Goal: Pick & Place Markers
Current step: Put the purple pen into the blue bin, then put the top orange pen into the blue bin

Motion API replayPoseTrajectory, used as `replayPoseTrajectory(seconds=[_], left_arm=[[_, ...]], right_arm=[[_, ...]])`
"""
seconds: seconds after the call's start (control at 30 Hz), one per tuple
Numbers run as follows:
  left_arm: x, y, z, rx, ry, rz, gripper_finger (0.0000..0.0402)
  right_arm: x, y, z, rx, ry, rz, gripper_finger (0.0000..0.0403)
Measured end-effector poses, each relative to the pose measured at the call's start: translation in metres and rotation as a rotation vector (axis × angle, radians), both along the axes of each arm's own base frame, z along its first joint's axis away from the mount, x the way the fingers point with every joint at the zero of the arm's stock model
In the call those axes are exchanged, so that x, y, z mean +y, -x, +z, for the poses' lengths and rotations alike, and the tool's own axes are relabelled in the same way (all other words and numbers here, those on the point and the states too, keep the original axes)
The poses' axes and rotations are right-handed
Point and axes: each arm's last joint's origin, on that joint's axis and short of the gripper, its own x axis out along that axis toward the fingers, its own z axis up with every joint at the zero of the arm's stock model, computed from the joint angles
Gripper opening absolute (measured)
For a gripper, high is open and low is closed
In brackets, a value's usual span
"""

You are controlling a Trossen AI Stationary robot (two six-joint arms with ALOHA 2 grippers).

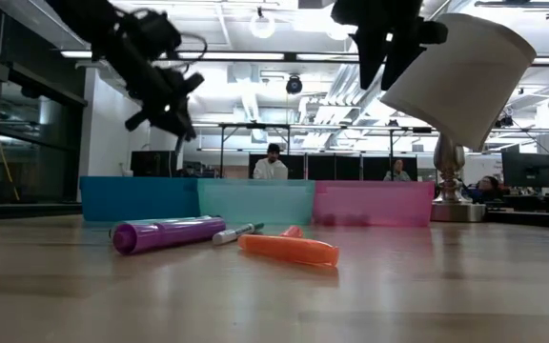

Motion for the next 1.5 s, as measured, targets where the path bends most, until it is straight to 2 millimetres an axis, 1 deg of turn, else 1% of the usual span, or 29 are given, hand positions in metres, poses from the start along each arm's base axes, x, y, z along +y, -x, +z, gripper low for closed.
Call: replayPoseTrajectory(seconds=[0.13, 0.3, 0.47, 0.57, 0.73, 0.8, 0.93, 1.03, 1.27, 1.5], left_arm=[[0.019, 0.008, -0.016, 0.019, 0.1, 0.033, 0.0047], [0.035, 0.012, -0.039, 0.058, 0.241, 0.045, 0.0047], [0.041, 0.01, -0.059, 0.082, 0.361, 0.017, 0.0047], [0.041, 0.008, -0.066, 0.079, 0.418, 0.017, 0.0047], [0.041, 0.008, -0.067, 0.064, 0.452, 0.075, 0.0052], [0.041, 0.008, -0.067, 0.056, 0.472, 0.096, 0.0069], [0.04, 0.008, -0.067, 0.051, 0.486, 0.085, 0.0105], [0.04, 0.008, -0.067, 0.04, 0.5, 0.069, 0.0118], [0.039, 0.007, -0.066, 0.016, 0.51, 0.047, 0.0125], [0.036, 0.009, -0.053, -0.028, 0.488, 0.016, 0.0126]], right_arm=[[-0.013, 0.001, 0.0, 0.012, 0.002, -0.026, 0.0209], [-0.026, 0.002, 0.0, 0.022, 0.004, -0.054, 0.0209], [-0.038, 0.004, 0.0, 0.04, 0.013, -0.063, 0.0209], [-0.043, 0.005, 0.0, 0.056, 0.019, -0.057, 0.0209], [-0.048, 0.005, 0.0, 0.101, 0.026, 0.001, 0.0209], [-0.049, 0.006, 0.0, 0.114, 0.023, 0.022, 0.0209], [-0.048, 0.006, 0.0, 0.147, 0.015, 0.076, 0.0209], [-0.045, 0.007, 0.001, 0.162, 0.001, 0.134, 0.0209], [-0.031, 0.022, 0.022, 0.11, 0.069, 0.183, 0.0209], [-0.022, 0.037, 0.038, 0.05, 0.091, 0.208, 0.0209]])
